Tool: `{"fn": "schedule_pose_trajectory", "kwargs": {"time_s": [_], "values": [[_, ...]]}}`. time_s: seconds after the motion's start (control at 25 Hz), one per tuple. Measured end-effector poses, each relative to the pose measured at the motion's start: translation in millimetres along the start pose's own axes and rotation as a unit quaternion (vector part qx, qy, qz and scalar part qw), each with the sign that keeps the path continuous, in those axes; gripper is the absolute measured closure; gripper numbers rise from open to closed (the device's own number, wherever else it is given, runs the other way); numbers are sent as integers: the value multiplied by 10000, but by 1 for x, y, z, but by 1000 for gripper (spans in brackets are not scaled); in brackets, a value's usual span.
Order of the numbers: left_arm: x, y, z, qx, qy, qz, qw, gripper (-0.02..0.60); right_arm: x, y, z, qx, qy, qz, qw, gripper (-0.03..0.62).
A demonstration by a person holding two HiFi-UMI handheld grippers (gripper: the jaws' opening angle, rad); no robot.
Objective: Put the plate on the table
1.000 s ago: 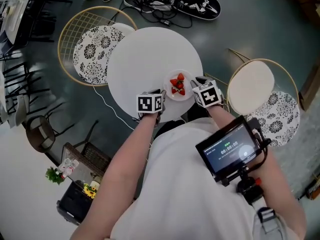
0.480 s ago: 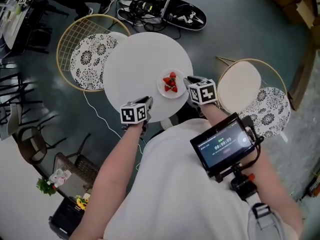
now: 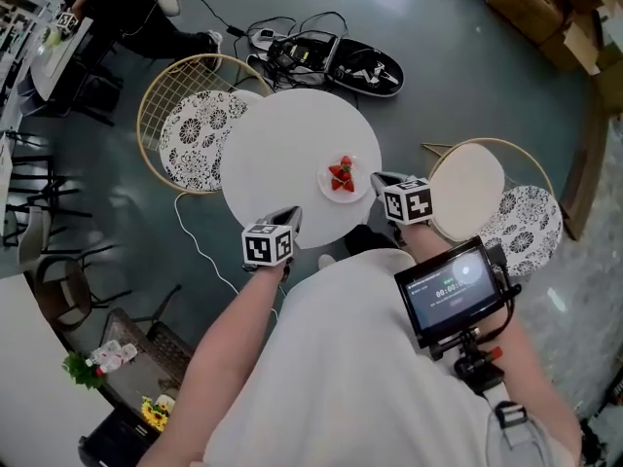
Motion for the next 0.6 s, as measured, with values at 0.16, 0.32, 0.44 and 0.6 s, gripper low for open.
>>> {"fn": "schedule_pose_trajectory", "kwargs": {"time_s": [0.16,0.32,0.44,0.6], "values": [[-12,20,-3,-331,-61,-143,9993,577,12,19,-5,-169,31,140,9998,591],[-26,40,-11,-596,-154,-317,9976,576,26,38,-11,-313,95,308,9990,591],[-35,57,-22,-820,-69,-415,9957,576,39,55,-20,-418,229,424,9980,591],[-45,74,-39,-940,-158,-507,9942,577,54,75,-28,-621,255,539,9963,591]]}}
Point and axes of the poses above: the fingertips, and each gripper's own axes: y backward along the fingers, x to its left, z out of its top, the point moved 3 cm from there along y, backward along the fingers, and after that the axes turned 4 degrees about x, right-handed, at the moved point
